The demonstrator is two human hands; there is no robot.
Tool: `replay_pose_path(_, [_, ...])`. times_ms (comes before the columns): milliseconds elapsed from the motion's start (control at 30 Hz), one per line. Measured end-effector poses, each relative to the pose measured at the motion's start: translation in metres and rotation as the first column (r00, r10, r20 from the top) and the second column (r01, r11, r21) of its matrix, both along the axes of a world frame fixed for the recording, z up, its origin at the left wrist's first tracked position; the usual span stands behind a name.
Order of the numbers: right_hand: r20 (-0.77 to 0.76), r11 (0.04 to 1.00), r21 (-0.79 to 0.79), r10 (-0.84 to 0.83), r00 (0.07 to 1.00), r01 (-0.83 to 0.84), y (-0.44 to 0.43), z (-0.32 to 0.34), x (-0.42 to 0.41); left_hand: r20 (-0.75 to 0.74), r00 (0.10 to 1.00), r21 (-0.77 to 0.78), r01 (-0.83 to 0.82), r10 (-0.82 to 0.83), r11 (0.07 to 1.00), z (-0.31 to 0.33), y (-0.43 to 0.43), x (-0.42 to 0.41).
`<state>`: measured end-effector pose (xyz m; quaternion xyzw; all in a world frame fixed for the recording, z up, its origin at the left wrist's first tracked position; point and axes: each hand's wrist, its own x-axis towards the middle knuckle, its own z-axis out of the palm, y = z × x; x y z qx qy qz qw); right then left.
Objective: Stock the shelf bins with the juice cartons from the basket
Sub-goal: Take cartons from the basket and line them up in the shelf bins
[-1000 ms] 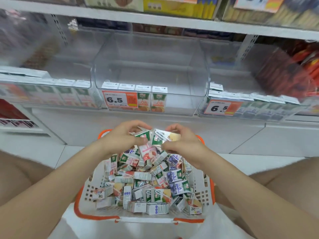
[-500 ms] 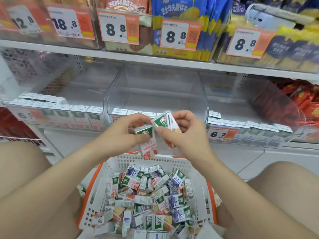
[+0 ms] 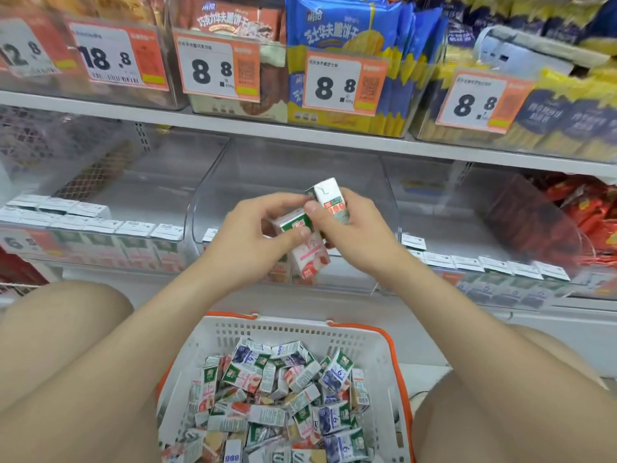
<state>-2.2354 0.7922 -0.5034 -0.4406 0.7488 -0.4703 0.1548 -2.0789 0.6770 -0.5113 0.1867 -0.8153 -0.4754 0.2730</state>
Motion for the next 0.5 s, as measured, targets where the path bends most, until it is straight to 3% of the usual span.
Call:
replay_pose_path(100, [0.066, 0.996, -0.056, -0.061, 0.996, 0.065, 0.005, 0.0, -0.023, 0.092, 0.991, 0.041, -0.098, 0.094, 0.994, -0.001, -0.009, -0.005])
replay_pose_path(233, [0.166, 0.998, -0.006, -0.06, 0.984, 0.062, 0.011, 0.002, -0.04, 0.164, 0.98, 0.043, -0.123, 0.114, 0.991, -0.007, -0.009, -0.003])
replay_pose_path(300, [-0.041, 0.999, 0.032, -0.004, 0.999, 0.005, 0.013, 0.005, -0.046, 0.22, 0.974, 0.049, -0.064, 0.052, 0.997, -0.008, -0.006, 0.002])
replay_pose_path(367, [-0.287, 0.995, 0.1, 0.021, 0.958, 0.008, 0.014, 0.003, -0.051, 0.282, 0.959, -0.015, -0.025, 0.029, 1.0, -0.011, -0.005, 0.005])
replay_pose_path(500, [-0.481, 0.97, 0.213, 0.002, 0.877, 0.115, 0.009, -0.007, -0.051, 0.349, 0.936, -0.134, 0.014, 0.034, 0.991, -0.023, -0.008, 0.008])
